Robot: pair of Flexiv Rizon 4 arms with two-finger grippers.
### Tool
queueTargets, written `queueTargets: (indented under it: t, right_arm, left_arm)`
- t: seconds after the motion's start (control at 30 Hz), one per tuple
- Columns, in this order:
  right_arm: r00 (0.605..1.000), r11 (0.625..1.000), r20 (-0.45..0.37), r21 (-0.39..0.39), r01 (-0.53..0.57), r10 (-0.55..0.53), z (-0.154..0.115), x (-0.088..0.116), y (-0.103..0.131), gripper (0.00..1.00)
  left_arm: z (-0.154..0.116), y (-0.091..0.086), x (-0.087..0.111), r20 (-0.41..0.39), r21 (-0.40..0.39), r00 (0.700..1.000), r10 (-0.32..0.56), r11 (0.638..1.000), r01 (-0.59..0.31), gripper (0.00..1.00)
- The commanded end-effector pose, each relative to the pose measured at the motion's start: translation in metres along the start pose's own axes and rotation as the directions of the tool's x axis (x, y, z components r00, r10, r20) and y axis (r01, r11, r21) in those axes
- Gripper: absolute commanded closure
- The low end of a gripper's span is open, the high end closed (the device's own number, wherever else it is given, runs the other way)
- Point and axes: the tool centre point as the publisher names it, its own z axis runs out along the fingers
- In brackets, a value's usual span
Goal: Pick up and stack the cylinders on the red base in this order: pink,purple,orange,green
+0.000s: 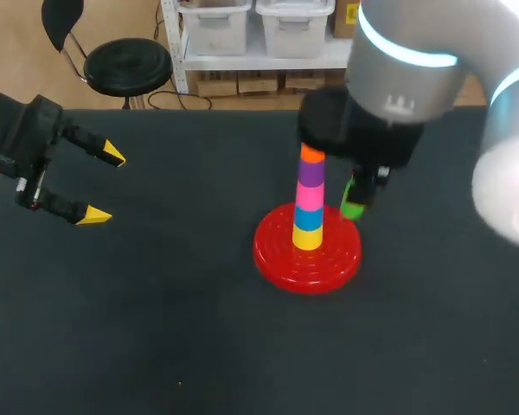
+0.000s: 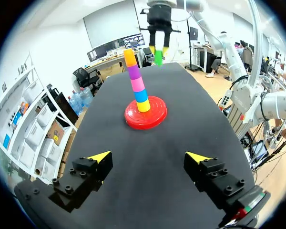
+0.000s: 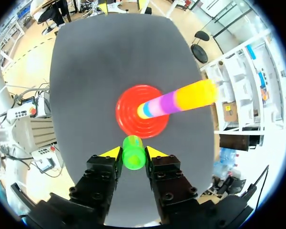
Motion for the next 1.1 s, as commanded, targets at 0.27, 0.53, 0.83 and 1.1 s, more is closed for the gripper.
queueTargets:
  t: [0.27, 0.53, 0.83, 1.1]
  right_arm:
    - [0.997, 0.998, -0.070, 0.046, 0.036, -0.033, -0.055, -0.028, -0.051, 1.00]
    - [0.996, 0.996, -0.075, 0.076, 0.055, -0.049, -0.065, -0.045, -0.072, 1.00]
    - [0.996, 0.996, -0.062, 0.058, 0.072, -0.069, -0.066, -0.053, -0.079, 1.00]
    - [0.996, 0.997, -0.055, 0.020, 0.076, -0.075, -0.065, -0.056, -0.076, 1.00]
  left_arm:
    - [0.000, -0.001, 0.001, 0.004, -0.003, 1.000, 0.004, 1.000, -0.004, 0.00]
    - [0.000, -0.001, 0.001, 0.004, -0.003, 1.000, 0.004, 1.000, -0.004, 0.00]
    - [0.000, -0.001, 0.001, 0.004, -0.003, 1.000, 0.004, 1.000, -0.004, 0.00]
    - [0.000, -0.001, 0.001, 0.004, -0.003, 1.000, 0.004, 1.000, -0.004, 0.00]
